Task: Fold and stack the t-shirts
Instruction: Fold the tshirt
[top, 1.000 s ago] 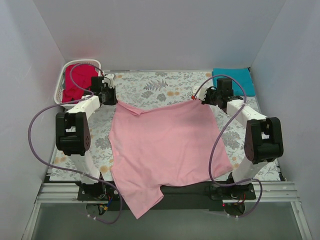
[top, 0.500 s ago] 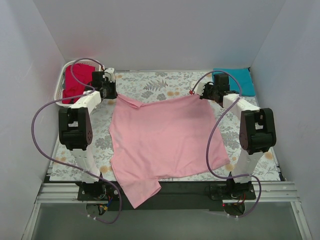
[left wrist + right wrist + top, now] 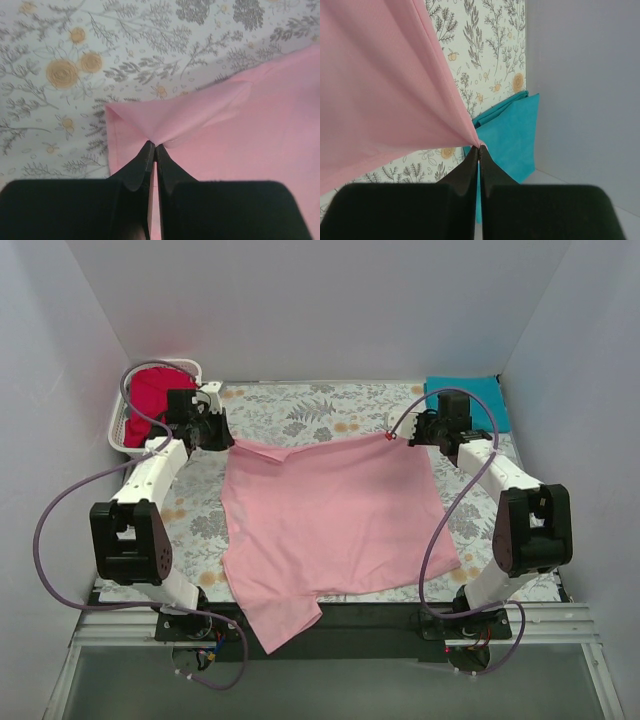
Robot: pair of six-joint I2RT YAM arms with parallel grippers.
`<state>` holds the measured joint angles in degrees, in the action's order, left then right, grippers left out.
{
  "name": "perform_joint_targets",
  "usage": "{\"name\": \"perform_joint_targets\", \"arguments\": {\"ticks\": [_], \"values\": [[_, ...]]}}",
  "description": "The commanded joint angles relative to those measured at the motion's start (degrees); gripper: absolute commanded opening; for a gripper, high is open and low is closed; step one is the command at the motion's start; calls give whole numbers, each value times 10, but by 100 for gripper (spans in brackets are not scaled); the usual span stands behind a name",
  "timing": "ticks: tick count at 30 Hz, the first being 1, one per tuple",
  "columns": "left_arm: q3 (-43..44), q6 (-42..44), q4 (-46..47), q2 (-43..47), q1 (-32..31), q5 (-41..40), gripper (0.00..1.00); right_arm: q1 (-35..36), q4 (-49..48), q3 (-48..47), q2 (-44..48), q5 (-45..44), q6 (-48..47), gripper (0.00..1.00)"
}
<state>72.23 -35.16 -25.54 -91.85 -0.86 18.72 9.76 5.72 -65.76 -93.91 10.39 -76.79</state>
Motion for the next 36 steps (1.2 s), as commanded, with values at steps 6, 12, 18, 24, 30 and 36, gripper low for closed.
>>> {"name": "perform_joint_targets", "arguments": {"ticks": [6, 12, 18, 24, 30, 36], "values": [[-59, -11, -171, 84, -10, 41, 0, -4, 58, 29, 43, -11, -51, 1], [-81, 11, -223, 129, -17, 21, 0, -3, 78, 53, 57, -20, -70, 1], [-85, 27, -289, 134, -21, 33, 0, -4, 105, 55, 67, -22, -84, 1], [-99, 34, -304, 135, -24, 20, 0, -4, 128, 60, 72, -26, -96, 1], [-78, 66, -358, 109, -29, 30, 0, -4, 139, 78, 81, -29, -112, 1], [-79, 82, -382, 92, -37, 12, 0, -4, 155, 94, 88, -34, -123, 1]]}}
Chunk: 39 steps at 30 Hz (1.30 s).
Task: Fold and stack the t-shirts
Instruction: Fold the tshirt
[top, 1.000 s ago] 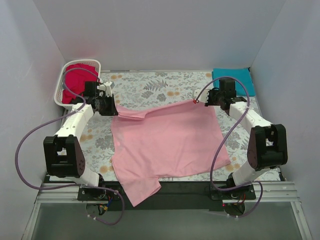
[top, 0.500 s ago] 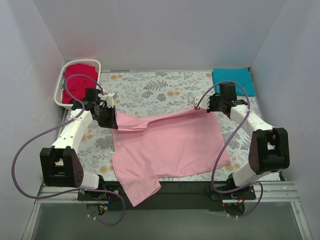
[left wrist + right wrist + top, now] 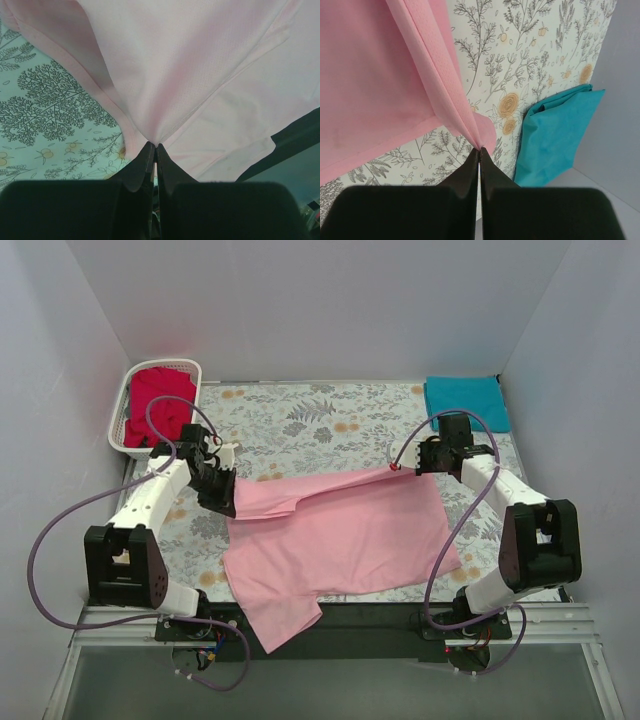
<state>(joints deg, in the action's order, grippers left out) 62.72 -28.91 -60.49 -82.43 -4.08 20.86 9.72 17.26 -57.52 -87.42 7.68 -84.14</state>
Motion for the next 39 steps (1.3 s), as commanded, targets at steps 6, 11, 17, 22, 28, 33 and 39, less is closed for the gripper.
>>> {"name": "perform_joint_targets", "arguments": {"ticks": [6, 11, 17, 22, 28, 33, 39], "values": [[19, 15, -35, -36, -31, -5, 0, -2, 39, 19, 15, -14, -55, 1], [24, 10, -33, -55, -42, -4, 0, -1, 38, 15, 7, -18, -55, 1], [25, 5, -31, -69, -42, -4, 0, 0, 38, -9, -13, -22, -51, 1], [21, 24, -42, -70, -42, 10, 0, 2, 38, 3, -7, -21, -62, 1], [43, 78, -94, -58, -44, 98, 20, 2, 37, 23, 2, -29, -69, 1], [83, 108, -127, -53, -45, 124, 41, 0, 40, 20, 8, -43, -72, 32], [115, 60, -55, -57, -30, 85, 40, -10, 66, 0, 30, -33, -75, 45]]}}
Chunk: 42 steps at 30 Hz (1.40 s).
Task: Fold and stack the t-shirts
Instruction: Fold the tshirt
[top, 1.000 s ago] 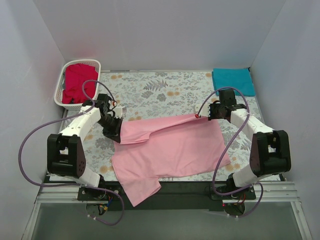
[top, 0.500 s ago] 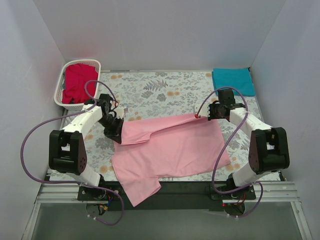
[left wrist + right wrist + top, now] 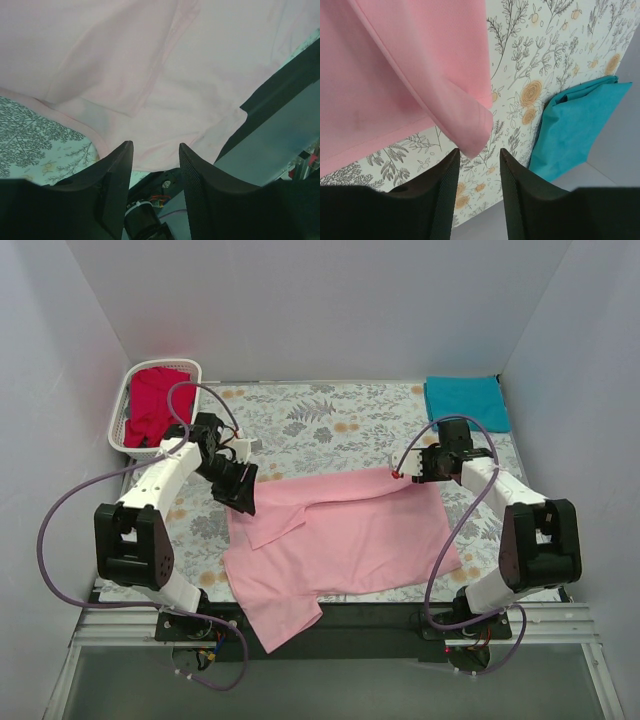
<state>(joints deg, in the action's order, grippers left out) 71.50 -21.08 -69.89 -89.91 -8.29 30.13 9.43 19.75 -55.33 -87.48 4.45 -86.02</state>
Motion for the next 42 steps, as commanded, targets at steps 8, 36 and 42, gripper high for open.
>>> {"name": "perform_joint_targets", "arguments": {"ticks": [8, 36, 42], "values": [[81, -91, 131, -39, 51, -53, 35, -42, 128, -110, 7, 43, 11, 40], [-20, -82, 185, -92, 128, 22, 40, 9, 231, -245, -253, 116, 357, 30], [-31, -120, 257, -136, 131, 32, 43, 9, 215, -241, -273, 100, 383, 29]]}}
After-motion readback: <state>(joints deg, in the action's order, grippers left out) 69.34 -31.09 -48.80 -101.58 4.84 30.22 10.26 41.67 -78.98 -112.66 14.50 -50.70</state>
